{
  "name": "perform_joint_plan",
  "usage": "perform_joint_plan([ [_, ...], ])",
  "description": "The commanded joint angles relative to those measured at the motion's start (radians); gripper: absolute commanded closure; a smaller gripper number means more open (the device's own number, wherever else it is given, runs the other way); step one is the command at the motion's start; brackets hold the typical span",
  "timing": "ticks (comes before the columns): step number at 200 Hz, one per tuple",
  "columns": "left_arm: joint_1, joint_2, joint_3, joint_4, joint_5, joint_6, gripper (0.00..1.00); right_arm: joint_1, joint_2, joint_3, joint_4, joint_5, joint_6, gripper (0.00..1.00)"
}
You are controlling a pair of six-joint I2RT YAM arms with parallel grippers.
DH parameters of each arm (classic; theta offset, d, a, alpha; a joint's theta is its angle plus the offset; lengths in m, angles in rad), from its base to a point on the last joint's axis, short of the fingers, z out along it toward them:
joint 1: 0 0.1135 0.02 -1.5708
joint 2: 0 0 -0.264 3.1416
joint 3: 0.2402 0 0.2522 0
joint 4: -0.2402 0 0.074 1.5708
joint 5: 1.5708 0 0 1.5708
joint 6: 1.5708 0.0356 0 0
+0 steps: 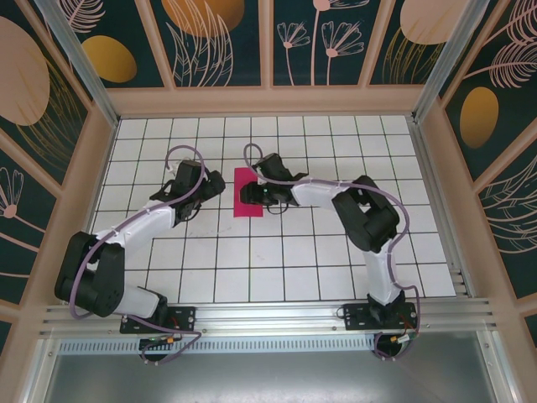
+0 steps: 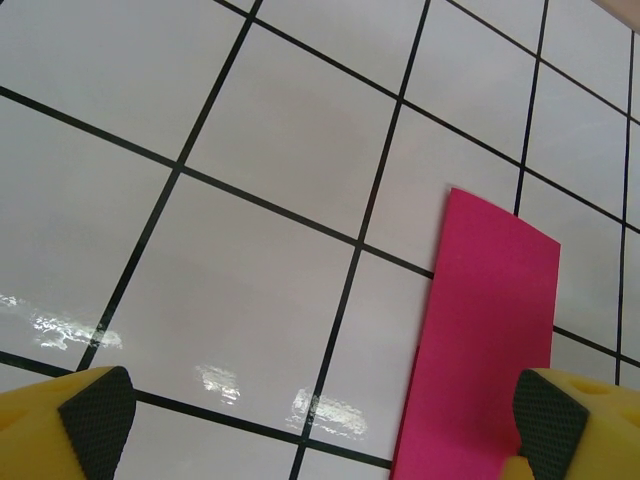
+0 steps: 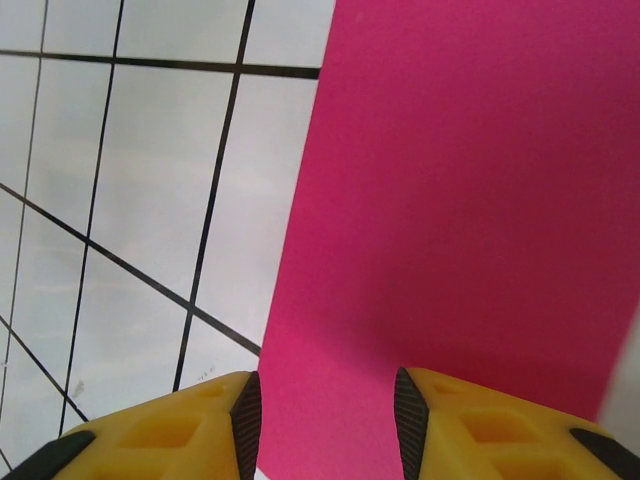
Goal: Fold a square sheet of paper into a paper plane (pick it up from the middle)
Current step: Third fold the triangle at the center of the table.
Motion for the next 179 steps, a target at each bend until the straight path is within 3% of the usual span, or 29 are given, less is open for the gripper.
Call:
perform_joint_plan([
  [1, 0.008, -0.023, -0.006, 0.015, 0.024, 0.001, 0.02, 0.017, 0.053, 0.069, -0.103, -0.018, -0.019, 0.57],
  [50, 0.011, -0.013, -0.017, 0.048, 0.066, 0.025, 0.02, 0.017, 0.069, 0.065, -0.260, 0.031, -0.117, 0.57],
  [93, 0.010, 0.022, -0.036, 0.157, 0.212, 0.040, 0.04, -0.007, -0.101, -0.162, -0.285, 0.008, -0.226, 0.57],
  [126, 0.007, 0.083, -0.034, 0.278, 0.391, -0.004, 0.19, -0.071, -0.211, -0.219, -0.158, -0.123, -0.099, 0.54],
  [179, -0.087, 0.192, 0.006, 0.368, 0.503, -0.080, 0.49, -0.138, -0.410, -0.349, -0.021, -0.002, 0.129, 0.42],
])
